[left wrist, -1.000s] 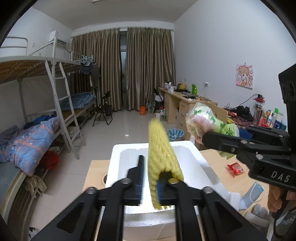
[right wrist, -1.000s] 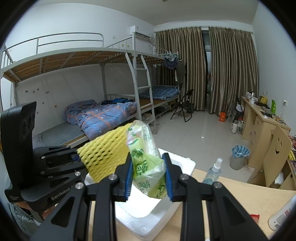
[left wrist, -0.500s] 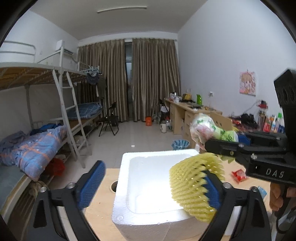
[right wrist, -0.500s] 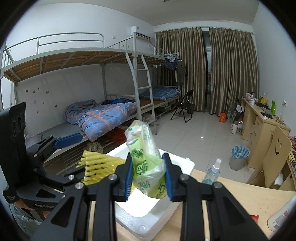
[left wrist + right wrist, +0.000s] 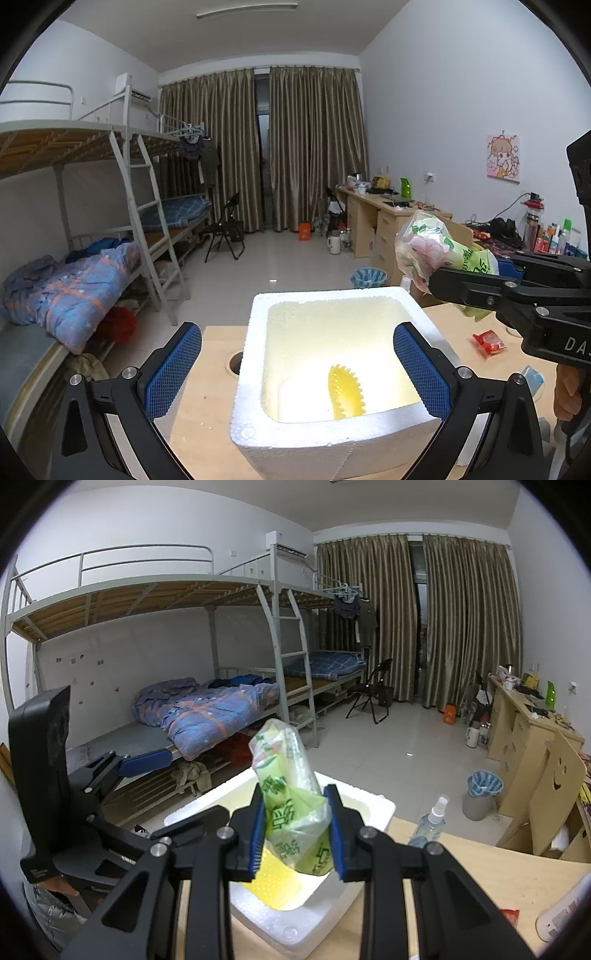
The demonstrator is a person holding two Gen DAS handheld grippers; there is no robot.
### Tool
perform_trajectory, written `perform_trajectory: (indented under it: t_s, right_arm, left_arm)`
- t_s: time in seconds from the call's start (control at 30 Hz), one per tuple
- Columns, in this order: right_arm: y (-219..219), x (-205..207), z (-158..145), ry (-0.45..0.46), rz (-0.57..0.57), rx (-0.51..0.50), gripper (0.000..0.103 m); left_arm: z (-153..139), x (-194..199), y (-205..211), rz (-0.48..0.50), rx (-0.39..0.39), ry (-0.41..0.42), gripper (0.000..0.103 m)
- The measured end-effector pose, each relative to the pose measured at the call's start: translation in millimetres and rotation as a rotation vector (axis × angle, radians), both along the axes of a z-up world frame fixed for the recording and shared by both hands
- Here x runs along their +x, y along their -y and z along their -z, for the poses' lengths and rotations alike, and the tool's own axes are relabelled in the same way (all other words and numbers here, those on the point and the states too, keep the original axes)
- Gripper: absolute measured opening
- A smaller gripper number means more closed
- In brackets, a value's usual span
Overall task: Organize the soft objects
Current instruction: 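Open the right tool to drop the green bag into the box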
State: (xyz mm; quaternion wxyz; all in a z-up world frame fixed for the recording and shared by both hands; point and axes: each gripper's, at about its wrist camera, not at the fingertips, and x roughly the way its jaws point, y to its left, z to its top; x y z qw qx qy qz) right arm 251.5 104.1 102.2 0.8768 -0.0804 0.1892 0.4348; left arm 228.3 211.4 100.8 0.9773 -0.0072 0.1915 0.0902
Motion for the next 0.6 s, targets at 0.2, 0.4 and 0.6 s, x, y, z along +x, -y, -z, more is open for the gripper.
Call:
perform_trajectory:
  t_s: [0.2,0.4,0.6]
  right_arm:
    - [-1.4,2.8,2.4,-0.006,-0.002,0.000,0.034]
    - [-9.5,7.8,8.7,-0.029,-0.019,-0.005,0.034]
    - [-13.7,11.2,10.5,-0.037,-0.027,-0.003,0.035]
  left_arm:
    - [-1.5,-3.3,-1.9,-0.011,-0.007,0.017,0.103]
    - [0.3,-12.6,-7.2,-0.022,-0.023,0.047,0.103]
    - [2.4,-15.8,-11.0,-0.010,-0.040,0.054,0.103]
